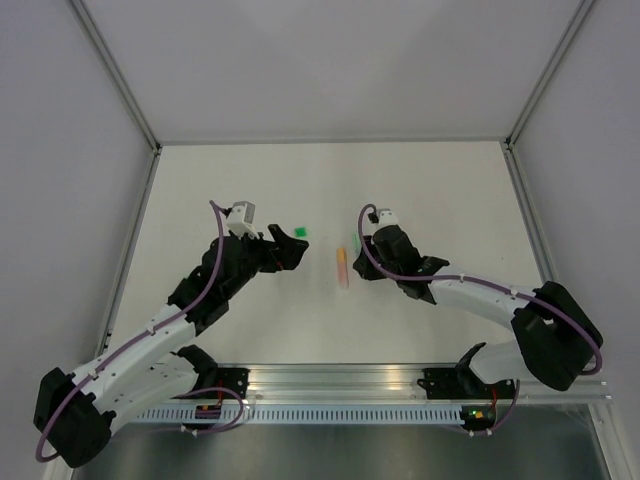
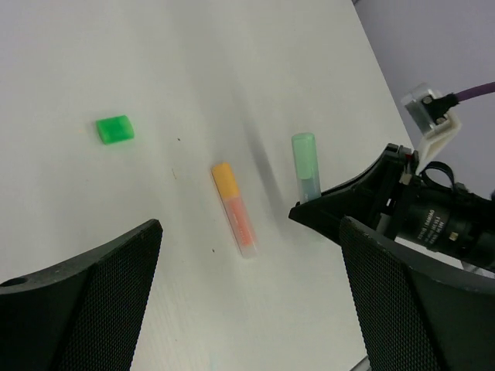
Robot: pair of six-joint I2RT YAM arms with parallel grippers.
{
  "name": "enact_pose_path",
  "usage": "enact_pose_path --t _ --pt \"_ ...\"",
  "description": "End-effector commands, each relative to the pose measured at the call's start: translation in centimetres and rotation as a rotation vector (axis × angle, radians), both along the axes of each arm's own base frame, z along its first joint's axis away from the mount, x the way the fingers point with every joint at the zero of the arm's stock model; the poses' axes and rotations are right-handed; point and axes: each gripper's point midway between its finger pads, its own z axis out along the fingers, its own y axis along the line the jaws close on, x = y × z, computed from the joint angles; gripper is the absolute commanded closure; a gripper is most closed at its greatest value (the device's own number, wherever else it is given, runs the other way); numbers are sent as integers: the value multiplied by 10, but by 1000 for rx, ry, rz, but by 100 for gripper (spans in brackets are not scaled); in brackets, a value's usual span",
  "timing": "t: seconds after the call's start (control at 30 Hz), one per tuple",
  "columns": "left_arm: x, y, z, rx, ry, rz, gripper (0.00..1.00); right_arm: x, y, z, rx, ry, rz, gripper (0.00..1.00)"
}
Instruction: Insert the pens into the pen caps
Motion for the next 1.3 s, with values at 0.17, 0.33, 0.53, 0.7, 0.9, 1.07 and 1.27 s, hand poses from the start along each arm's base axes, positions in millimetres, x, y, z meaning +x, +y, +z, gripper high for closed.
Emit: enact_pose_path --t 0.17,0.33,0.53,0.7,0.9,1.07,1.27 --pt "7 32 31 -3 -133 142 0 42 -24 -43 39 95 -117 100" --pt "7 35 32 9 -136 157 0 36 -13 -50 79 128 -61 98" --pt "9 40 29 15 -128 183 0 30 -10 -65 101 190 -81 77" --pt "8 40 29 7 -128 184 0 26 -9 -70 130 219 -102 73" --pt "10 48 27 8 -125 228 1 23 -9 -69 134 232 -110 63" --pt "12 57 30 9 -138 278 1 23 -12 -59 137 216 -120 59" --pt "40 78 36 175 -61 381 1 17 -8 -42 181 205 -93 59"
